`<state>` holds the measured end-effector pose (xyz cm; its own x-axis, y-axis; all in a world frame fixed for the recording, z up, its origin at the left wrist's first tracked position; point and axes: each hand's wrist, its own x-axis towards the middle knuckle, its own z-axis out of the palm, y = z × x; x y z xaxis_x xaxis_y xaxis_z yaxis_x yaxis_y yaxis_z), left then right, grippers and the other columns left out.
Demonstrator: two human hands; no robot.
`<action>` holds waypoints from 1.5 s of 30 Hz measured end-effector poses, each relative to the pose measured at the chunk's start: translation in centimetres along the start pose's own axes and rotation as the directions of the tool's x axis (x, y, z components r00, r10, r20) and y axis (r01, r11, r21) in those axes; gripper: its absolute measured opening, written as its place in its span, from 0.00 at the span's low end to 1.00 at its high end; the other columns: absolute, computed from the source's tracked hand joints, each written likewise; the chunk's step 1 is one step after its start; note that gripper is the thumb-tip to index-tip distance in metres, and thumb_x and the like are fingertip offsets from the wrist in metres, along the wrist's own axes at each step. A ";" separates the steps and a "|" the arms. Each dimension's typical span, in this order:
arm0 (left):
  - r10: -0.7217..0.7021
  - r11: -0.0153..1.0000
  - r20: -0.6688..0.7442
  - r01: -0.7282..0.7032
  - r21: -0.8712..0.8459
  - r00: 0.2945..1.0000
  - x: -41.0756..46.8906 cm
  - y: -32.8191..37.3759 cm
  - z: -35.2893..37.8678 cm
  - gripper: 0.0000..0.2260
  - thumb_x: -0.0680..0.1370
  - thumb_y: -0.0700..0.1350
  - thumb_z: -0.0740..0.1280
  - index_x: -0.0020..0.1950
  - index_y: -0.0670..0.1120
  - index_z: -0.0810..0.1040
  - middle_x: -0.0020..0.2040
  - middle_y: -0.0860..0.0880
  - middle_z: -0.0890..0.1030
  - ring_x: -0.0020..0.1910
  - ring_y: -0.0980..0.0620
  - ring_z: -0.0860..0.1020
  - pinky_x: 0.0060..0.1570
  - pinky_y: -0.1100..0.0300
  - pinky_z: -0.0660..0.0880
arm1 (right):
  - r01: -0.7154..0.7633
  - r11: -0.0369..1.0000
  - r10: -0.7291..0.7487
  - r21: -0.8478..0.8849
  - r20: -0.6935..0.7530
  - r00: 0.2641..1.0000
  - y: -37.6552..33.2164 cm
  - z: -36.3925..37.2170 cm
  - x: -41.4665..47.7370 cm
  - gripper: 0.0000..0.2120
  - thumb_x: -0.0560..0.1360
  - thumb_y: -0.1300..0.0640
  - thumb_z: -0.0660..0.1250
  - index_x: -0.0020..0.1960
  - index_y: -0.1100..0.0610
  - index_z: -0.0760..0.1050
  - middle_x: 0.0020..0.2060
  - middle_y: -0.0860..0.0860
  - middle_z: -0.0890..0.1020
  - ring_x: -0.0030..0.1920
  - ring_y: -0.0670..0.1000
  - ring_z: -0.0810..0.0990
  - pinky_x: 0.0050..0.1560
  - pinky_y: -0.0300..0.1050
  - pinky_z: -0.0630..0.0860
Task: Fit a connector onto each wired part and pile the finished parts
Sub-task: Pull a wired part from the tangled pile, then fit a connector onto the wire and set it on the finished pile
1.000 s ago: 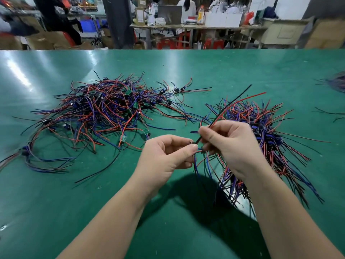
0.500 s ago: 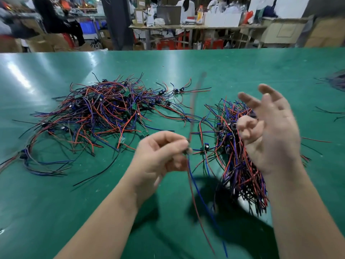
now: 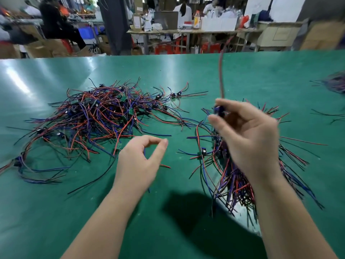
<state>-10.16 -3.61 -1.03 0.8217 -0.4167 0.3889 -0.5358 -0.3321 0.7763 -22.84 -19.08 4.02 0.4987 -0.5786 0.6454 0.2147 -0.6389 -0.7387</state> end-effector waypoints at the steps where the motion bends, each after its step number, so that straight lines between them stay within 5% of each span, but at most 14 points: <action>1: 0.018 0.976 0.015 -0.021 0.215 1.000 0.1 -0.5 0.0 0.11 0.74 0.55 0.69 0.54 0.52 0.80 0.53 0.52 0.81 0.55 0.53 0.76 0.57 0.59 0.69 | -0.012 0.992 0.004 -0.126 -0.065 0.998 0.4 -0.9 0.6 0.15 0.71 0.57 0.74 0.57 0.53 0.79 0.45 0.51 0.84 0.42 0.52 0.82 0.49 0.47 0.79; 5: -0.276 0.769 0.232 0.070 0.635 0.933 -0.3 -2.2 0.8 0.27 0.77 0.61 0.61 0.75 0.59 0.59 0.75 0.45 0.61 0.74 0.45 0.55 0.71 0.50 0.52 | -0.314 0.683 0.371 -0.659 -0.057 0.927 2.7 -3.6 1.8 0.20 0.75 0.47 0.67 0.66 0.52 0.75 0.61 0.54 0.78 0.61 0.57 0.75 0.62 0.56 0.70; 8: -0.177 0.726 0.241 -0.038 0.686 0.954 -0.2 -2.2 1.2 0.19 0.79 0.58 0.59 0.69 0.58 0.70 0.70 0.53 0.70 0.70 0.51 0.65 0.68 0.51 0.57 | -0.340 0.615 0.505 -0.712 0.024 0.863 3.0 -3.4 1.1 0.25 0.76 0.44 0.65 0.71 0.49 0.68 0.69 0.55 0.70 0.69 0.57 0.67 0.68 0.59 0.64; 11: -0.086 0.898 0.126 0.022 0.440 0.988 0.3 -1.9 0.8 0.10 0.78 0.47 0.65 0.57 0.53 0.81 0.57 0.54 0.81 0.58 0.53 0.76 0.57 0.62 0.66 | -0.240 0.775 0.286 -0.585 -0.014 0.958 2.4 -2.3 0.8 0.17 0.75 0.53 0.68 0.63 0.52 0.76 0.62 0.54 0.74 0.65 0.52 0.70 0.68 0.47 0.63; 14: -0.037 0.998 0.027 0.038 -0.040 0.999 0.2 -0.8 0.6 0.10 0.75 0.39 0.69 0.48 0.55 0.83 0.47 0.57 0.83 0.45 0.61 0.80 0.44 0.76 0.69 | -0.060 0.903 0.032 -0.425 -0.072 0.997 0.9 -0.8 0.1 0.08 0.74 0.63 0.68 0.51 0.57 0.82 0.47 0.51 0.81 0.49 0.47 0.78 0.54 0.32 0.70; 17: 0.163 0.937 -0.075 -0.178 -0.302 0.984 -0.3 0.6 0.4 0.15 0.74 0.33 0.70 0.48 0.55 0.82 0.48 0.58 0.83 0.48 0.62 0.80 0.49 0.71 0.73 | -0.204 0.971 0.211 -0.121 0.047 0.976 -0.1 0.9 -0.8 0.06 0.76 0.61 0.67 0.47 0.54 0.81 0.38 0.50 0.84 0.38 0.49 0.83 0.42 0.43 0.80; 19: 0.257 0.893 -0.079 -0.268 -0.362 0.963 -0.8 1.2 0.5 0.14 0.73 0.34 0.69 0.47 0.54 0.83 0.48 0.57 0.83 0.50 0.60 0.81 0.51 0.69 0.74 | -0.503 0.851 0.471 0.148 0.208 0.857 -0.7 2.2 -1.1 0.06 0.78 0.58 0.64 0.46 0.54 0.79 0.40 0.54 0.84 0.35 0.50 0.83 0.39 0.44 0.80; 21: 0.254 0.860 0.009 -0.221 -0.460 0.967 -1.2 1.7 0.7 0.14 0.71 0.35 0.69 0.45 0.54 0.84 0.46 0.57 0.84 0.48 0.58 0.82 0.50 0.67 0.75 | -0.668 0.615 0.562 0.420 0.360 0.744 -1.0 3.0 -1.1 0.06 0.78 0.57 0.62 0.47 0.57 0.77 0.42 0.57 0.84 0.35 0.50 0.82 0.36 0.41 0.78; 23: 0.190 0.794 0.161 -0.054 -0.606 0.968 -1.6 2.5 0.9 0.11 0.70 0.36 0.70 0.40 0.52 0.86 0.43 0.55 0.85 0.45 0.58 0.82 0.48 0.67 0.75 | -0.661 0.463 0.517 0.591 0.425 0.743 -0.8 2.9 -0.9 0.09 0.74 0.56 0.63 0.48 0.60 0.76 0.42 0.58 0.84 0.37 0.51 0.83 0.36 0.39 0.78; 26: 0.131 0.695 0.369 0.180 -0.696 0.920 -2.0 3.1 0.7 0.11 0.67 0.35 0.70 0.38 0.50 0.86 0.39 0.53 0.85 0.41 0.58 0.82 0.45 0.68 0.76 | -0.646 0.401 0.464 0.650 0.464 0.755 -0.8 2.3 -0.8 0.12 0.68 0.56 0.66 0.49 0.60 0.79 0.42 0.56 0.85 0.39 0.51 0.84 0.35 0.37 0.76; 31: 0.066 0.572 0.608 0.468 -0.673 0.792 -1.8 3.3 -0.1 0.07 0.69 0.41 0.70 0.43 0.48 0.75 0.39 0.39 0.84 0.32 0.44 0.83 0.32 0.59 0.79 | -0.662 0.438 0.469 0.608 0.474 0.745 -0.2 2.1 -0.8 0.07 0.60 0.56 0.72 0.38 0.56 0.84 0.33 0.51 0.82 0.30 0.47 0.79 0.29 0.35 0.73; 35: -0.104 0.572 0.541 0.495 -0.654 0.835 -1.7 3.5 0.2 0.19 0.64 0.48 0.79 0.46 0.44 0.74 0.37 0.42 0.84 0.29 0.47 0.82 0.27 0.61 0.76 | -0.626 0.675 0.430 0.390 0.481 0.764 0.1 2.4 -1.4 0.10 0.60 0.52 0.75 0.39 0.57 0.85 0.31 0.51 0.82 0.30 0.45 0.76 0.32 0.35 0.72; 38: -0.160 0.574 0.489 0.484 -0.660 0.857 -1.7 3.4 0.3 0.15 0.61 0.50 0.74 0.43 0.43 0.80 0.33 0.44 0.83 0.28 0.50 0.81 0.27 0.62 0.76 | -0.566 0.796 0.434 0.215 0.448 0.782 0.4 2.7 -1.8 0.07 0.67 0.53 0.73 0.39 0.57 0.84 0.32 0.53 0.83 0.32 0.45 0.76 0.33 0.36 0.70; 45: -0.090 0.650 0.722 0.590 -0.479 0.686 -1.5 3.2 -0.5 0.06 0.63 0.46 0.75 0.30 0.50 0.79 0.32 0.45 0.81 0.25 0.51 0.78 0.26 0.64 0.74 | -0.483 0.790 0.446 0.376 0.186 0.875 0.4 1.7 -0.6 0.04 0.67 0.57 0.72 0.35 0.57 0.81 0.26 0.52 0.79 0.26 0.46 0.76 0.28 0.34 0.71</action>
<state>-13.01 -3.60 1.12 0.4713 -0.8671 -0.1615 0.2297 -0.0561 0.9717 -21.62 -18.13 2.95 0.6886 -0.6973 0.1990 0.2449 -0.0347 -0.9689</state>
